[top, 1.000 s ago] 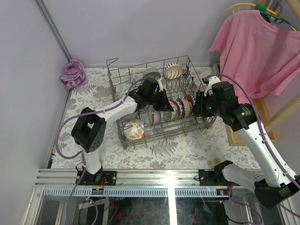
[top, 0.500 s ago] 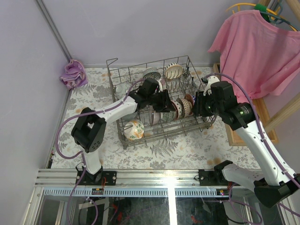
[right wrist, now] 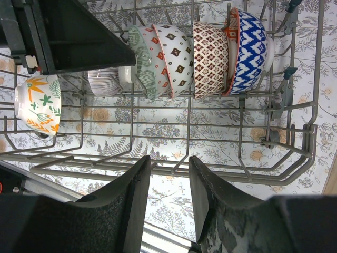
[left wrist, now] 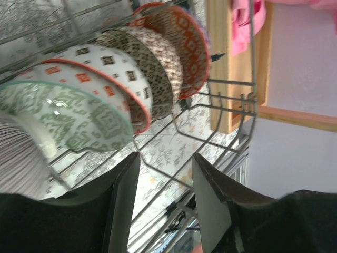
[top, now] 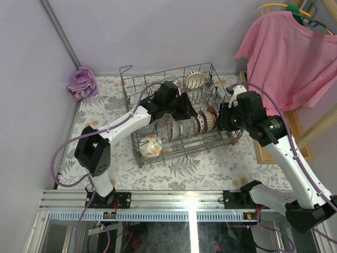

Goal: Load the bowls into the dish rack
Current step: Adjust the bowl in the dish rack.

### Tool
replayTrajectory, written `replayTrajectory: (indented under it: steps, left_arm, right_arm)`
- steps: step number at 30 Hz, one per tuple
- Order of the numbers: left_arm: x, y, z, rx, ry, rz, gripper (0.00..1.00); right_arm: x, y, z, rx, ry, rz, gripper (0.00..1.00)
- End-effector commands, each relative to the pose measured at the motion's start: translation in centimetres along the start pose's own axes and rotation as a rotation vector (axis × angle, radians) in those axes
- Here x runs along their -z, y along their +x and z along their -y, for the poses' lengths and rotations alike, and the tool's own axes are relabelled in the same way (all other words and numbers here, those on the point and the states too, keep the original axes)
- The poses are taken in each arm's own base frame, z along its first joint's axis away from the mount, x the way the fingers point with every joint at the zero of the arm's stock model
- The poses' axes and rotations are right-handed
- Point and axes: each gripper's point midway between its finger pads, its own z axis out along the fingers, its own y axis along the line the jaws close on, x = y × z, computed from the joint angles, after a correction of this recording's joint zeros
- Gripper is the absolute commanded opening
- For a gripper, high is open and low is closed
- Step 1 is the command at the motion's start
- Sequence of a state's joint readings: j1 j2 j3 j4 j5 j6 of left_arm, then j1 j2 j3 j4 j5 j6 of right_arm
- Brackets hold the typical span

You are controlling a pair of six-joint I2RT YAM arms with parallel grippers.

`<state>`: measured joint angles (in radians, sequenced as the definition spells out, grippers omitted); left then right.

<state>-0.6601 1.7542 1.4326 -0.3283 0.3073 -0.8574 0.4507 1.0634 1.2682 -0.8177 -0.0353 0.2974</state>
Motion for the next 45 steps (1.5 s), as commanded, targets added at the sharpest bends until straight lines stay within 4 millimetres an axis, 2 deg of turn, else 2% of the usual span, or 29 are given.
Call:
replayTrajectory:
  steps: [1,4,9,14,24,30,39,45]
  left_arm:
    - [0.3,-1.3,3.9,0.002,0.036,0.075,0.44]
    - [-0.7,-1.6,4.1,0.000,-0.018,0.088,0.43]
    - [-1.7,-2.0,2.6,-0.005,-0.149,0.130,0.43]
    - [-2.5,-2.1,1.1,0.002,-0.227,0.155,0.38]
    - [-4.6,-1.7,-1.1,0.001,-0.317,0.161,0.36]
    - [-5.0,-1.9,0.0,-0.008,-0.297,0.163,0.35]
    - [-4.0,-2.4,1.8,-0.027,-0.282,0.187,0.35]
    - [-4.6,-2.1,1.1,-0.026,-0.303,0.179,0.35]
  right_arm:
    - [0.5,-1.0,0.0,0.008,-0.005,0.049,0.42]
    - [0.6,-1.1,0.1,0.009,0.000,0.055,0.42]
    - [0.8,-1.1,0.1,0.011,-0.001,0.059,0.42]
    - [0.9,-1.1,0.1,0.011,-0.001,0.064,0.42]
    - [1.1,-1.1,0.1,0.012,-0.004,0.070,0.42]
    - [1.2,-1.0,0.1,0.015,-0.001,0.074,0.43]
    - [1.2,-1.1,-0.1,0.015,-0.011,0.075,0.42]
    - [1.2,-1.2,-0.1,0.014,-0.012,0.075,0.42]
